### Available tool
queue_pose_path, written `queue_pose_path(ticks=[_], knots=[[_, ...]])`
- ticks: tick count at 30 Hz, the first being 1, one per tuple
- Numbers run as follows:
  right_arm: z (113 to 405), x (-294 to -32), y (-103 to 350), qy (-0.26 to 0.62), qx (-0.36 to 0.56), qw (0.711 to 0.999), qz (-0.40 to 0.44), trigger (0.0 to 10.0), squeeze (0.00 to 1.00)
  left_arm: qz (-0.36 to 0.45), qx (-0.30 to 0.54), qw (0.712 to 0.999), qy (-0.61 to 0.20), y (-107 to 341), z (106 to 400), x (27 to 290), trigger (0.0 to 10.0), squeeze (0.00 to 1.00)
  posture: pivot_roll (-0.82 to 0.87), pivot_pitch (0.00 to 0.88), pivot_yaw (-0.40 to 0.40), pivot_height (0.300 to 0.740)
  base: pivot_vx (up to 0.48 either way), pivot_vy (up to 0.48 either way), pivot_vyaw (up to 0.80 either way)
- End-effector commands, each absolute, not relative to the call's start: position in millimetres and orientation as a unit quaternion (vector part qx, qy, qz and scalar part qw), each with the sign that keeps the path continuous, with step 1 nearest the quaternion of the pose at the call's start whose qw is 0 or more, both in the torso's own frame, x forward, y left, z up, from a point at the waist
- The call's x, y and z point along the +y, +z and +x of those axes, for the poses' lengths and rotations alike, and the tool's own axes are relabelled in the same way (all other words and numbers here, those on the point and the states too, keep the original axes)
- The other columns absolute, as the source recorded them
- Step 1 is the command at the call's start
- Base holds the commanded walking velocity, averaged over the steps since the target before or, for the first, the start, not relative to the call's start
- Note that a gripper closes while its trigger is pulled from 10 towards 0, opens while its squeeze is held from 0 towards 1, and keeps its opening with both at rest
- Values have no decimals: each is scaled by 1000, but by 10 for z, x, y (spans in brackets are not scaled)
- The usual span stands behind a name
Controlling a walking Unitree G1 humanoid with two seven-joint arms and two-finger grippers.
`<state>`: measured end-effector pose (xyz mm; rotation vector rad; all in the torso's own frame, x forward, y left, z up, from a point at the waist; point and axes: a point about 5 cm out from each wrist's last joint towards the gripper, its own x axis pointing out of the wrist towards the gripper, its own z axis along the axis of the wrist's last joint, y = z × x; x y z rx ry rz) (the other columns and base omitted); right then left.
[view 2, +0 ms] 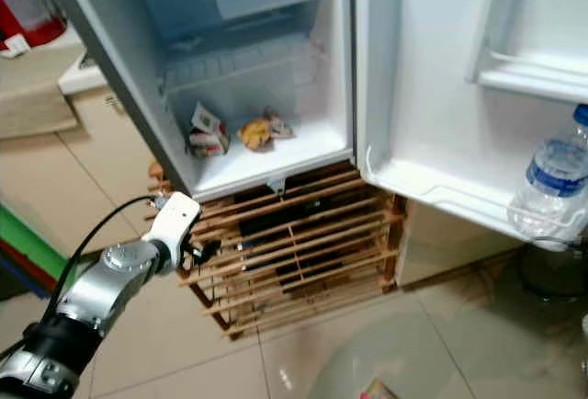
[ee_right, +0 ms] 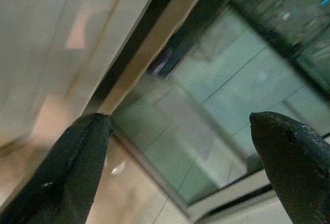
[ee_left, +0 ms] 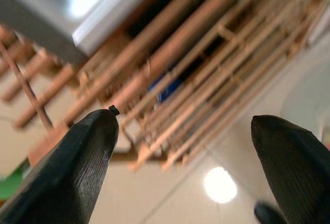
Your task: Restocking fridge
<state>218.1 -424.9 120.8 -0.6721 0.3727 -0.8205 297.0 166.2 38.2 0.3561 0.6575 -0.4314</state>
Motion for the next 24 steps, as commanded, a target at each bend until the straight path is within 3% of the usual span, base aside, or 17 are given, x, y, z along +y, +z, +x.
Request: queue_pose_path(ticks=[1, 5, 12, 14, 19, 21, 24], knots=[[2178, -4333, 1230, -401, 186, 842, -310, 10000, 0, 184, 333, 903, -199, 336, 2939, 1754, 10000, 0, -155, 0, 113, 740, 0, 0, 0], [2255, -4336, 1224, -400, 186, 853, -280, 10000, 0, 182, 331, 906, -189, 339, 2949, 1782, 10000, 0, -149, 0, 112, 740, 0, 0, 0], [2658, -4061, 1320, -305, 132, 909, -252, 10000, 0, 183, 330, 907, -186, 345, 2955, 1823, 10000, 0, -139, 0, 116, 740, 0, 0, 0], [2856, -3765, 1312, -222, 97, 947, -212, 10000, 0, 184, 326, 909, -180, 377, 2977, 1862, 10000, 0, -132, 0, 106, 740, 0, 0, 0], [2894, -3107, 1178, -41, 78, 986, -142, 10000, 0, 179, 331, 910, -175, 352, 2941, 1892, 10000, 0, -138, 0, 97, 740, 0, 0, 0], [2861, -2987, 1153, -8, 79, 989, -126, 10000, 0, 178, 333, 909, -176, 341, 2927, 1890, 10000, 0, -138, 0, 97, 740, 0, 0, 0], [2420, -2575, 887, 157, 153, 969, -113, 10000, 0, 176, 350, 901, -186, 272, 2838, 1876, 10000, 0, -150, 0, 97, 740, 0, 0, 0]])
